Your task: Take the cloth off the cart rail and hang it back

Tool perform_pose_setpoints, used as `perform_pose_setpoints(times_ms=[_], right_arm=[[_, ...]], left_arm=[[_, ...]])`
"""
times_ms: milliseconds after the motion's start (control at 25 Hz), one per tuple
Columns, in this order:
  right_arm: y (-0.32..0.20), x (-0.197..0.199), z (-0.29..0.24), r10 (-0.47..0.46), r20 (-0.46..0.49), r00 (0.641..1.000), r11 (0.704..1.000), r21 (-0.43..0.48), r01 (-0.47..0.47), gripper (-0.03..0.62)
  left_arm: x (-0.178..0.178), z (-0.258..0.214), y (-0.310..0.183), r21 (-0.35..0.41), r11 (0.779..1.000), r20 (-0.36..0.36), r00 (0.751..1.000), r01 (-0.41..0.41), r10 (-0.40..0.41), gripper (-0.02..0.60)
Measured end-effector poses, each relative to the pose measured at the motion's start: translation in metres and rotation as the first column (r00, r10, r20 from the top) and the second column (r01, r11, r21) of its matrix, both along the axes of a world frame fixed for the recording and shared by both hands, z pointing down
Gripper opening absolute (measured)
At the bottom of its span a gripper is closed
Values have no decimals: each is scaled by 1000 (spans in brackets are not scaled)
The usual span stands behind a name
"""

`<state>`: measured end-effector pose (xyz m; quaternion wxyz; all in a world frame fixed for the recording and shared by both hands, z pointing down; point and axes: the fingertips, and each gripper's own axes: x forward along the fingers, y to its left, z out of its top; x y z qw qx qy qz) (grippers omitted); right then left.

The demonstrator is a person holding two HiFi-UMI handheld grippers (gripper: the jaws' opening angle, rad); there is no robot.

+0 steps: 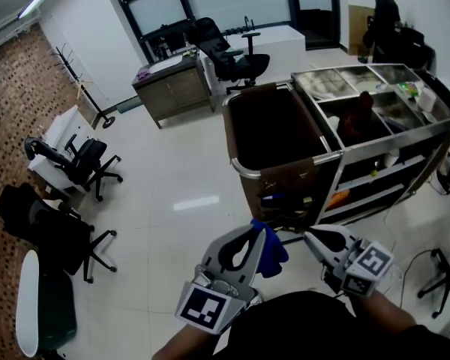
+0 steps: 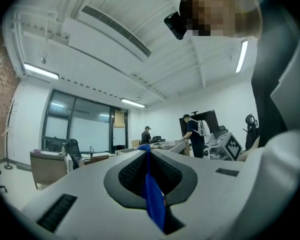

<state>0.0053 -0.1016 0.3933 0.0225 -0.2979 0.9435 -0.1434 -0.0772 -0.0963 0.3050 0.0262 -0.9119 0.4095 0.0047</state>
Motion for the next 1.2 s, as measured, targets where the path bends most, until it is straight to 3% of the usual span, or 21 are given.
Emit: perform_pose_setpoints(times_ms=[160, 520, 720, 960, 1200], right_arm=[[1, 12, 4, 34, -6, 999, 999, -6, -34, 15], [3, 33, -3, 104, 31, 994, 995, 11, -104, 15], [6, 39, -3, 130, 34, 991, 991, 1, -130, 15], [1, 50, 5, 154, -10, 988, 988, 18, -154, 15], [-3, 63, 8, 175, -18, 984, 985, 5, -175, 15]], left_arm=[[12, -29, -11, 75, 997, 10, 999, -38, 37, 11], [25, -61, -89, 62, 996, -23, 998, -63, 64, 11], [40, -63, -151, -10, 996, -60, 994, -87, 87, 12], [51, -54, -234, -48, 999, -10, 1000, -10, 10, 11], [56, -38, -303, -120, 992, -11, 999, 37, -39, 11]])
